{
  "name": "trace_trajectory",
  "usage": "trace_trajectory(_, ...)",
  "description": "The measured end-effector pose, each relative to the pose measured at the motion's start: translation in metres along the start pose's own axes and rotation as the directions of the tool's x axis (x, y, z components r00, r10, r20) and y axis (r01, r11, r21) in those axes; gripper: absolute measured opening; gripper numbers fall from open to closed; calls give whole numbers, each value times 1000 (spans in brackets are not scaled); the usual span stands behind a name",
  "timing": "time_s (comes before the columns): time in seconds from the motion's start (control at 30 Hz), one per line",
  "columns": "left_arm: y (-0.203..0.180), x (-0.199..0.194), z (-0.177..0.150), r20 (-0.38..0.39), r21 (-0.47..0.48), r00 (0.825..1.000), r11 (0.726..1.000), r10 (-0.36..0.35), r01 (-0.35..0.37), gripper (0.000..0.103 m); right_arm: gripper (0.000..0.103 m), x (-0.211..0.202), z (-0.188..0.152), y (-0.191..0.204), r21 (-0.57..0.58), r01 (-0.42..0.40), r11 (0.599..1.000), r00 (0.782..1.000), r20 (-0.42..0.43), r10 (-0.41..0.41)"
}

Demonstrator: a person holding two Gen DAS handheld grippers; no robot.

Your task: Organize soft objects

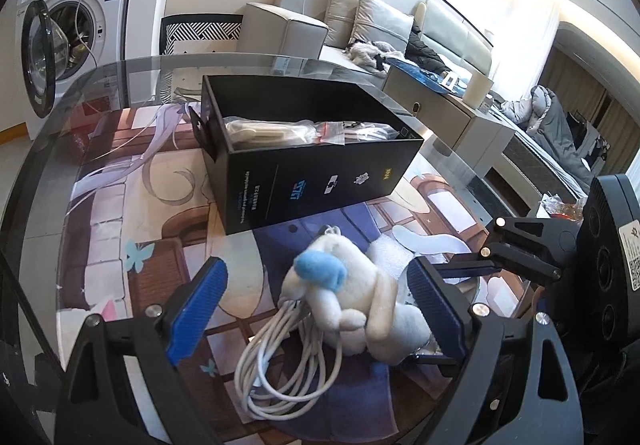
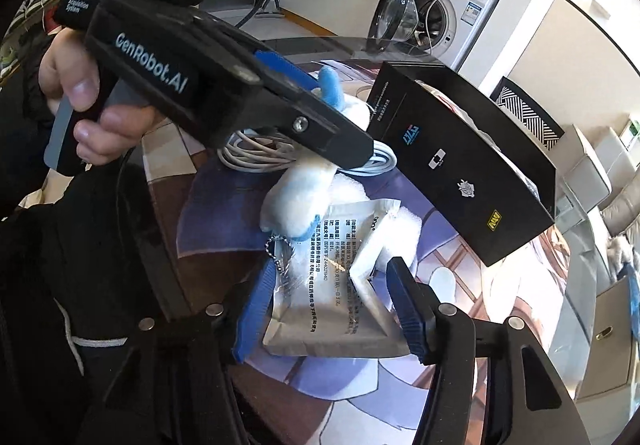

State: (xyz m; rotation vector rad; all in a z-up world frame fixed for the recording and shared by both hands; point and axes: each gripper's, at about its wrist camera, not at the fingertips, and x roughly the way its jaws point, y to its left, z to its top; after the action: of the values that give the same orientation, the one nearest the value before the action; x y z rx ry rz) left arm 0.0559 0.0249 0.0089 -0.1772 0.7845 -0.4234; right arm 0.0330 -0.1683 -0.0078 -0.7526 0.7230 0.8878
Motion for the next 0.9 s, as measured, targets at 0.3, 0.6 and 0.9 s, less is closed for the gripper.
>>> trace_trajectory(0.3,-11,9,-4,-31,28,999,1000,-7,8,82,51,1,1,5,-20,-2,1000,1000,1,2)
trace_trajectory(0.6,-9,4,-4,12,13,1000,1000,-15,15,36,40,-7,-1,4,-18,-8,1000,1000,22,9)
trace_trajectory(0.9,-6,-15,4,60,4,998,1000,-16,15,35,13,-26,4,3,-27,5,1000,996,93,-3)
